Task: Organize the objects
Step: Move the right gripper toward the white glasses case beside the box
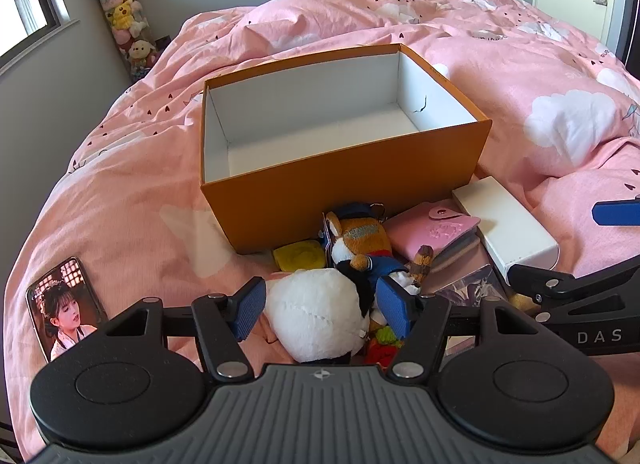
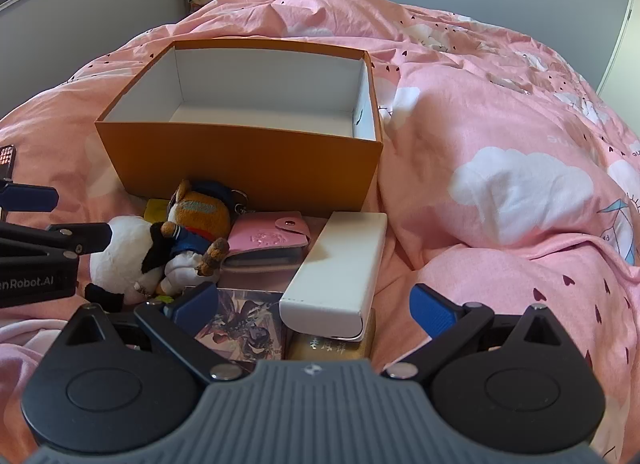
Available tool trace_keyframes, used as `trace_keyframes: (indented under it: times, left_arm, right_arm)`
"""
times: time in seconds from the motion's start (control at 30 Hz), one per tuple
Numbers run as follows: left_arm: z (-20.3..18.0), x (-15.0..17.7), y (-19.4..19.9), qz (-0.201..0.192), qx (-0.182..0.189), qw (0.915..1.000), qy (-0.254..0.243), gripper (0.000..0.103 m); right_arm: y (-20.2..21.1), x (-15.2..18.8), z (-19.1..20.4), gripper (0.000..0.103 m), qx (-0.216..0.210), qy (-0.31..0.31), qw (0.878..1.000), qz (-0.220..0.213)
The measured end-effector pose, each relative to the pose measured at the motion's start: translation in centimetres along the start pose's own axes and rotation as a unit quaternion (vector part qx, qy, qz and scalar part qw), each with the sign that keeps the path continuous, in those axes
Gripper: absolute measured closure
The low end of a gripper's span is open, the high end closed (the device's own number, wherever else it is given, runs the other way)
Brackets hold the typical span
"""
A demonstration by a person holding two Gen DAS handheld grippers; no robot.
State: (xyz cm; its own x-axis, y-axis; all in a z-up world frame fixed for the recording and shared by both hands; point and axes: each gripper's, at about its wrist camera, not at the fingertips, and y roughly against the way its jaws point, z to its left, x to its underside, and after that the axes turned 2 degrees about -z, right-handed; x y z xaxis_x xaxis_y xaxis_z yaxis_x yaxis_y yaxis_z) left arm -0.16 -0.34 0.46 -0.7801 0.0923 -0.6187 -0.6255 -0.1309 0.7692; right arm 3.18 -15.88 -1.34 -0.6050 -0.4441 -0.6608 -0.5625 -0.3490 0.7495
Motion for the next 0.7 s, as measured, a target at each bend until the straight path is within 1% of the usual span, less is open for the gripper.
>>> trace_keyframes:
  times: [0.3,0.53,0.63,0.7]
  left_arm:
    - [-0.1,0.0,0.0,0.003,0.006,1.0,-0.001,0.029]
    - [-0.1,-0.2,-0.1,0.004,0.027,0.9996,-0.008,0.029]
    - [0.1,-0.6,-0.5,0.012,0.036,0.9993,-0.002,0.029]
    - [0.2,-1.0,-0.7,0.018,0.052,0.9985,0.003,0.036]
  right_arm:
    - [0.0,0.1,0.0,0.001,-0.003,-0.002,1.0,0.002]
    - [-0.1,0.0,-0.6,0.002,-0.002,-0.014,1.0,0.008]
    - [-0.3,-0.2,-1.7,0.009,-0.004,-0.029,0.999,0.017]
    - [-0.5,-0.5,-2.7,0.018,-0.006,-0.044,0.999,0.028]
